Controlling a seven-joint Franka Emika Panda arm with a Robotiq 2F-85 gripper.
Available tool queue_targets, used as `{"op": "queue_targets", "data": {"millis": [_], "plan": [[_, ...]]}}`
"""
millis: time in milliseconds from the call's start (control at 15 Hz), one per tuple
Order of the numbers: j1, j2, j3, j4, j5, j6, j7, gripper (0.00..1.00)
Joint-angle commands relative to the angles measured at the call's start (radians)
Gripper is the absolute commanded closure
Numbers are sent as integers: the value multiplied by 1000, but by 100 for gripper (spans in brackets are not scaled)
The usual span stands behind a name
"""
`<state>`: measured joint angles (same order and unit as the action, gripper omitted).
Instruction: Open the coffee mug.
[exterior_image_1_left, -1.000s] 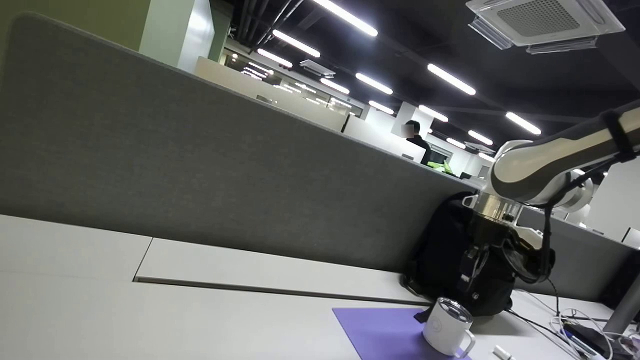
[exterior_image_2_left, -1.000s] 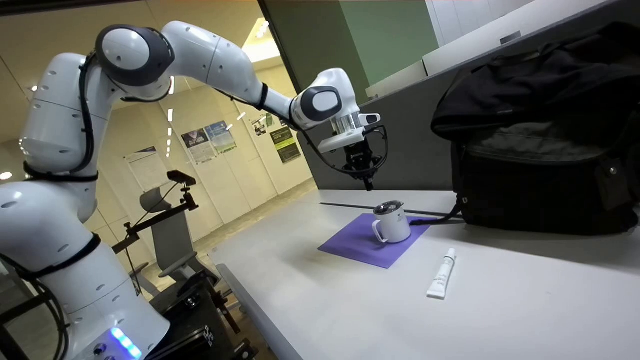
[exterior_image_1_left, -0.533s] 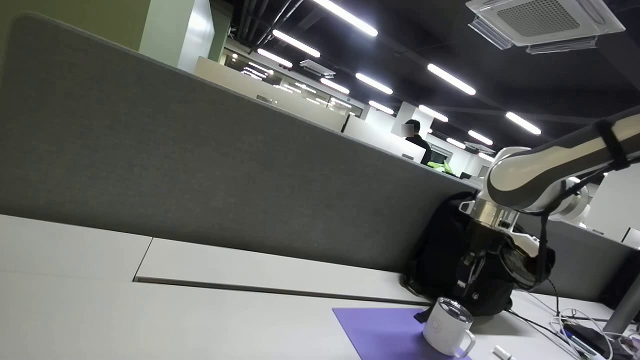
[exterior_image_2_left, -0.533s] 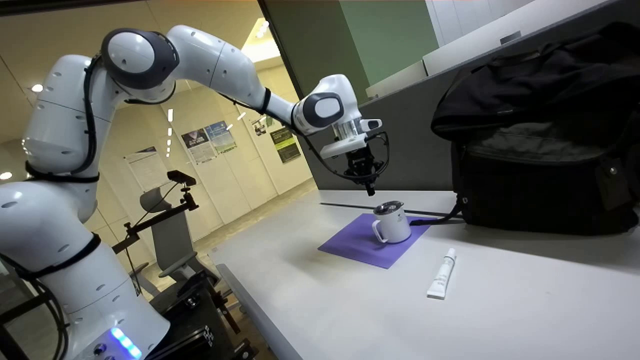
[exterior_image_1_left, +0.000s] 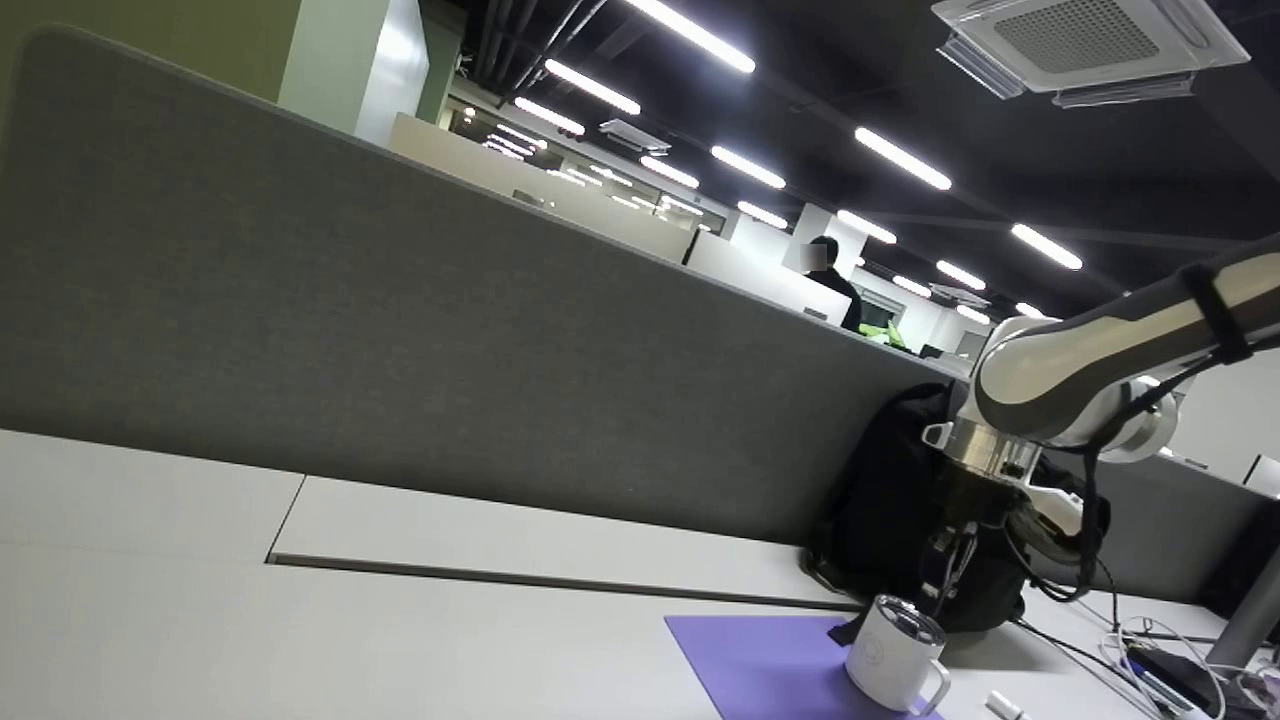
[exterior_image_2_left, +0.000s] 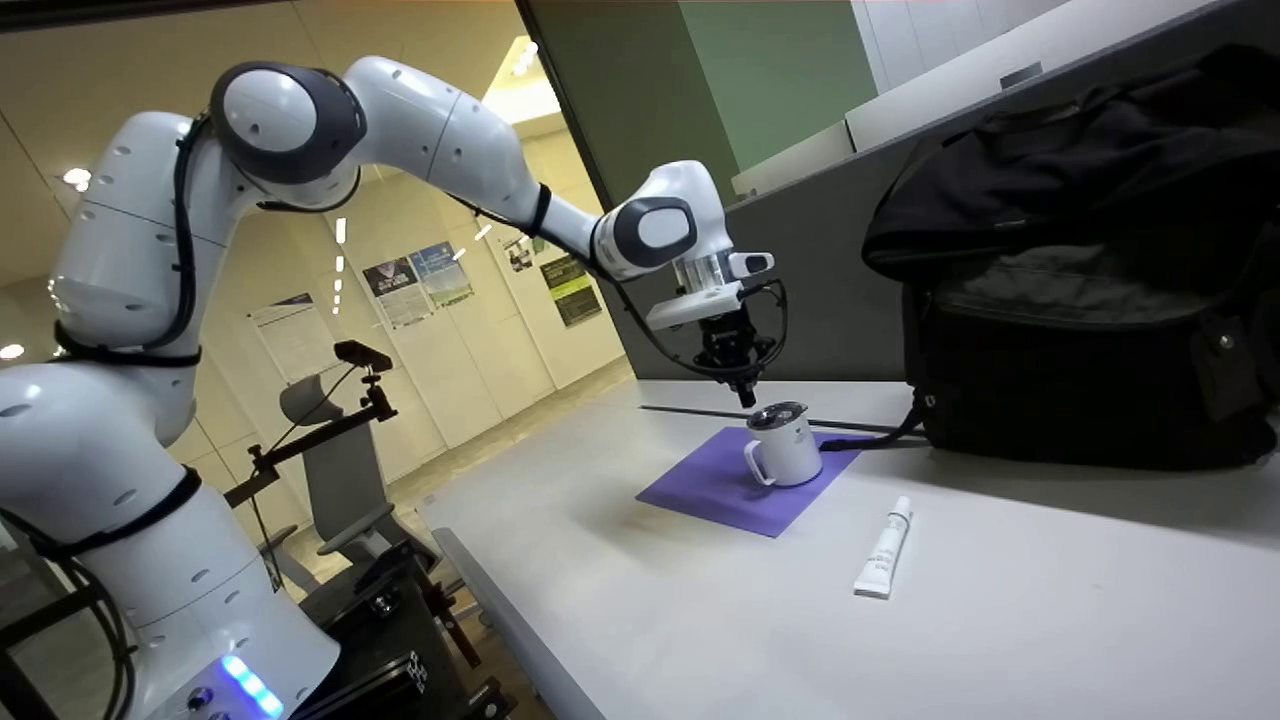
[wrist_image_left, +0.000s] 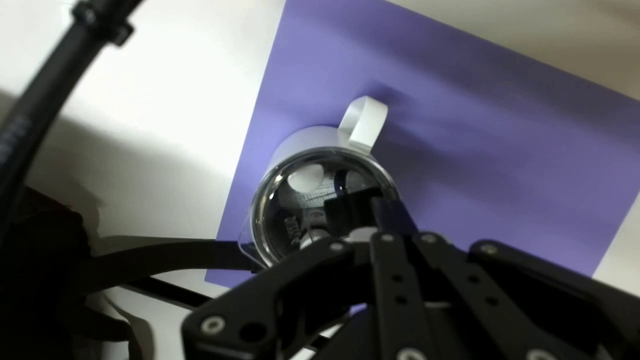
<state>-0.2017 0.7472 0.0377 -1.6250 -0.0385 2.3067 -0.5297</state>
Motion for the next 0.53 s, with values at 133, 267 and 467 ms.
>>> {"op": "queue_targets", "data": {"millis": [133, 267, 467], "plan": [[-15, 19, 7, 10, -2, 18, -7, 100], [-23, 18, 11, 5, 2, 39, -15, 100], [-28, 32, 18, 10, 6, 68, -19, 100]]}}
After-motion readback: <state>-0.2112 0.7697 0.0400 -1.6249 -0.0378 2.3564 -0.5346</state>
